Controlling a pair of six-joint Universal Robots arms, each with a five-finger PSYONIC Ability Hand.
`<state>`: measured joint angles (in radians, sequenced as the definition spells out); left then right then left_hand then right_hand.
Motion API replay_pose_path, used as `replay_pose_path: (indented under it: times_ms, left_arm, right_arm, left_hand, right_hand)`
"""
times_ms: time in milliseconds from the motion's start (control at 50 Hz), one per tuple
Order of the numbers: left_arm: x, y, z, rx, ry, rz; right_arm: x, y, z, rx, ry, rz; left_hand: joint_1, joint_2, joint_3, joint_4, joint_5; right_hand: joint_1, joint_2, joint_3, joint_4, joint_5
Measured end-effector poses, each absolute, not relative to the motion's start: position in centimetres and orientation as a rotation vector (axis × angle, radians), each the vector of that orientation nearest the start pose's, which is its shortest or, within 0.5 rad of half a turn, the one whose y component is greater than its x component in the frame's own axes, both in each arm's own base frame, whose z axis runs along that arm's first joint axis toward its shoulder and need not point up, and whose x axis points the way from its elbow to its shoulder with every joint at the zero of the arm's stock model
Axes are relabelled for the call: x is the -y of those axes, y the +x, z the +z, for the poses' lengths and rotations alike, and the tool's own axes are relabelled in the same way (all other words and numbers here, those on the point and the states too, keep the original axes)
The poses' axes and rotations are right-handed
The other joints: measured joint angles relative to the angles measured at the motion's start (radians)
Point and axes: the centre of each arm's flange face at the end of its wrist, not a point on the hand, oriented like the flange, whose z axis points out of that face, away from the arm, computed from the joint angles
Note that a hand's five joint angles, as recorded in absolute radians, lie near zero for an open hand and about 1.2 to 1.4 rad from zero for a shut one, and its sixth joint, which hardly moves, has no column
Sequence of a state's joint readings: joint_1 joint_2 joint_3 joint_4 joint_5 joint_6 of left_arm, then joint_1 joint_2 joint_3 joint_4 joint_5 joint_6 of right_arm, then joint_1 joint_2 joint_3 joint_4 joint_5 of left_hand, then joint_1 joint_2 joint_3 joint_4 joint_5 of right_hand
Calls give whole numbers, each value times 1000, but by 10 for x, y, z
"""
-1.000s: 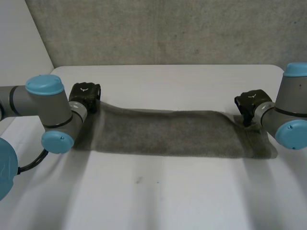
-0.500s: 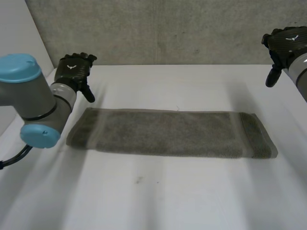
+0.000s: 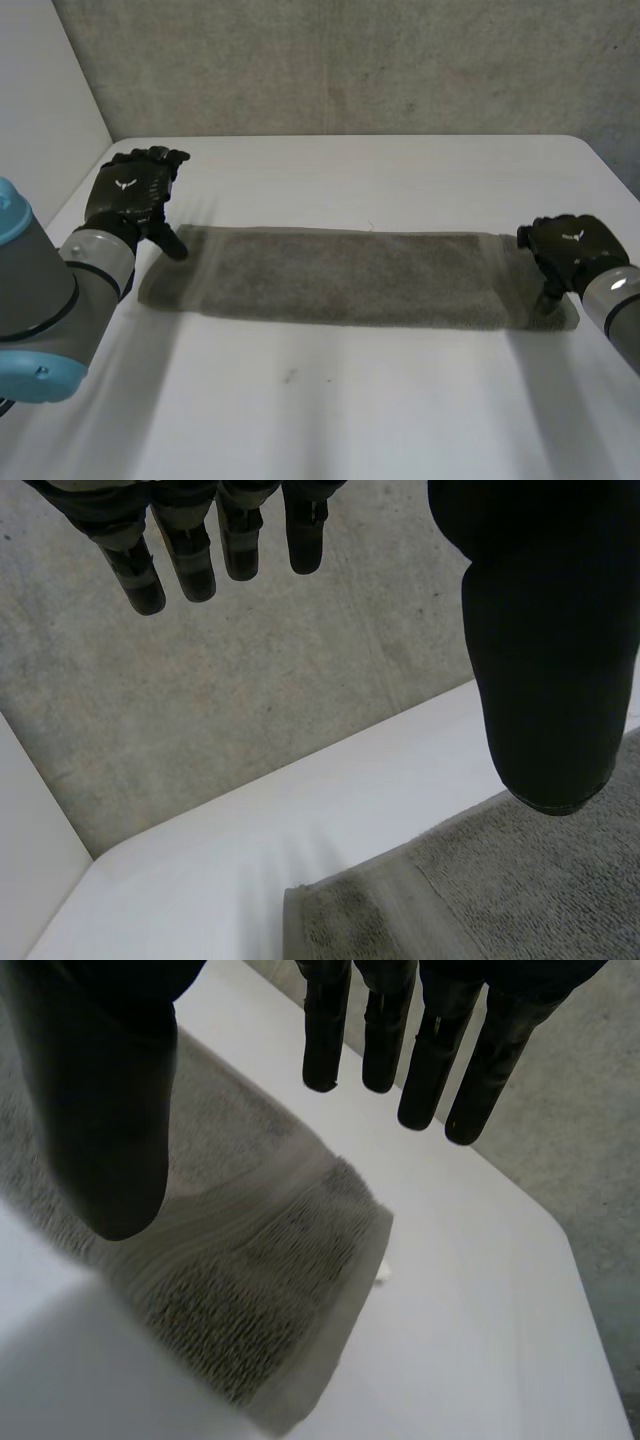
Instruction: Fold the towel.
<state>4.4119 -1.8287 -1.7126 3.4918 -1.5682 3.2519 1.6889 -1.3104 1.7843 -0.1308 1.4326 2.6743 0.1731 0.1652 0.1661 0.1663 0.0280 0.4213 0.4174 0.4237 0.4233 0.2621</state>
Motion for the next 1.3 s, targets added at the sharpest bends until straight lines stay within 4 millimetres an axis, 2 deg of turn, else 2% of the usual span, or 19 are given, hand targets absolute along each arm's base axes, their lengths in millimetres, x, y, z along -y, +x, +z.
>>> replay_pose_path:
  times_ms: [240, 380, 520, 600, 680, 780, 900, 960, 1000, 1040, 1080, 1120, 1140, 1180, 1200, 1220, 1240, 1260, 1300]
  left_arm:
    - [289, -226, 207, -2322, 486, -2256]
    - [289, -225, 205, -2328, 482, -2247]
    - [288, -224, 204, -2334, 482, -2239]
    - [288, -224, 204, -2335, 481, -2237]
    - [288, -224, 203, -2336, 480, -2235]
    - [288, -224, 203, -2337, 478, -2232]
    - [288, -223, 203, -2336, 476, -2231]
    - [288, -223, 203, -2336, 475, -2231]
    - [288, -223, 203, -2335, 474, -2232]
    - [288, -223, 203, -2334, 473, -2233]
    - [288, -223, 204, -2333, 472, -2233]
    - [288, -223, 204, -2331, 471, -2234]
    - [288, -223, 204, -2331, 470, -2234]
    - [289, -223, 204, -2330, 469, -2235]
    - [289, -223, 204, -2330, 469, -2235]
    - [289, -223, 204, -2330, 469, -2235]
    - [289, -222, 204, -2329, 467, -2235]
    - [289, -222, 205, -2329, 468, -2235]
    - [289, -222, 205, -2328, 467, -2236]
  right_arm:
    - [293, 173, 138, -2474, -1020, -1886]
    - [298, 169, 128, -2498, -1044, -1865]
    - [304, 164, 121, -2530, -1027, -1842]
    - [308, 160, 118, -2549, -1019, -1835]
    - [314, 154, 117, -2570, -1008, -1840]
    - [327, 137, 118, -2621, -971, -1861]
    - [354, 92, 125, -2750, -920, -1913]
    - [369, 66, 136, -2823, -947, -1949]
    - [375, 60, 146, -2833, -976, -1973]
    - [379, 64, 157, -2813, -1003, -2004]
    - [380, 76, 171, -2759, -1025, -2049]
    - [377, 110, 194, -2616, -1054, -2123]
    - [375, 121, 199, -2575, -1062, -2136]
    - [364, 163, 214, -2414, -1097, -2168]
    - [358, 178, 218, -2360, -1114, -2170]
    - [348, 204, 222, -2269, -1146, -2164]
    - [336, 230, 225, -2182, -1182, -2152]
    - [330, 241, 225, -2146, -1199, -2143]
    - [302, 287, 223, -2002, -1278, -2092]
  left_hand:
    - [0, 0, 0, 0, 0]
    - [0, 0, 0, 0, -1]
    - [0, 0, 0, 0, -1]
    - [0, 0, 0, 0, -1]
    - [0, 0, 0, 0, -1]
    - [0, 0, 0, 0, -1]
    - [0, 0, 0, 0, -1]
    - [0, 0, 0, 0, -1]
    - [0, 0, 0, 0, -1]
    - [0, 0, 0, 0, -1]
    - [0, 0, 0, 0, -1]
    - [0, 0, 0, 0, -1]
    - [0, 0, 0, 0, -1]
    - [0, 0, 0, 0, -1]
    - [0, 0, 0, 0, -1]
    - [0, 0, 0, 0, -1]
    - [0, 0, 0, 0, -1]
    - [0, 0, 0, 0, -1]
    - [0, 0, 0, 0, -1]
  right_hand:
    - [134, 126, 129, 126, 121]
    - [233, 231, 230, 225, 218]
    - [502, 506, 490, 492, 479]
    - [861, 866, 849, 854, 839]
    - [894, 902, 909, 918, 896]
    - [894, 902, 909, 918, 896]
    - [894, 902, 909, 918, 896]
    - [896, 902, 909, 918, 896]
    - [897, 902, 909, 918, 896]
    - [898, 903, 909, 918, 896]
    - [898, 902, 909, 918, 896]
    - [898, 902, 909, 918, 899]
    - [899, 902, 909, 918, 899]
    - [899, 902, 909, 918, 899]
    - [899, 902, 909, 918, 899]
    - [899, 903, 909, 918, 899]
    - [899, 902, 909, 918, 899]
    - [899, 902, 909, 918, 899]
    - [899, 902, 909, 918, 899]
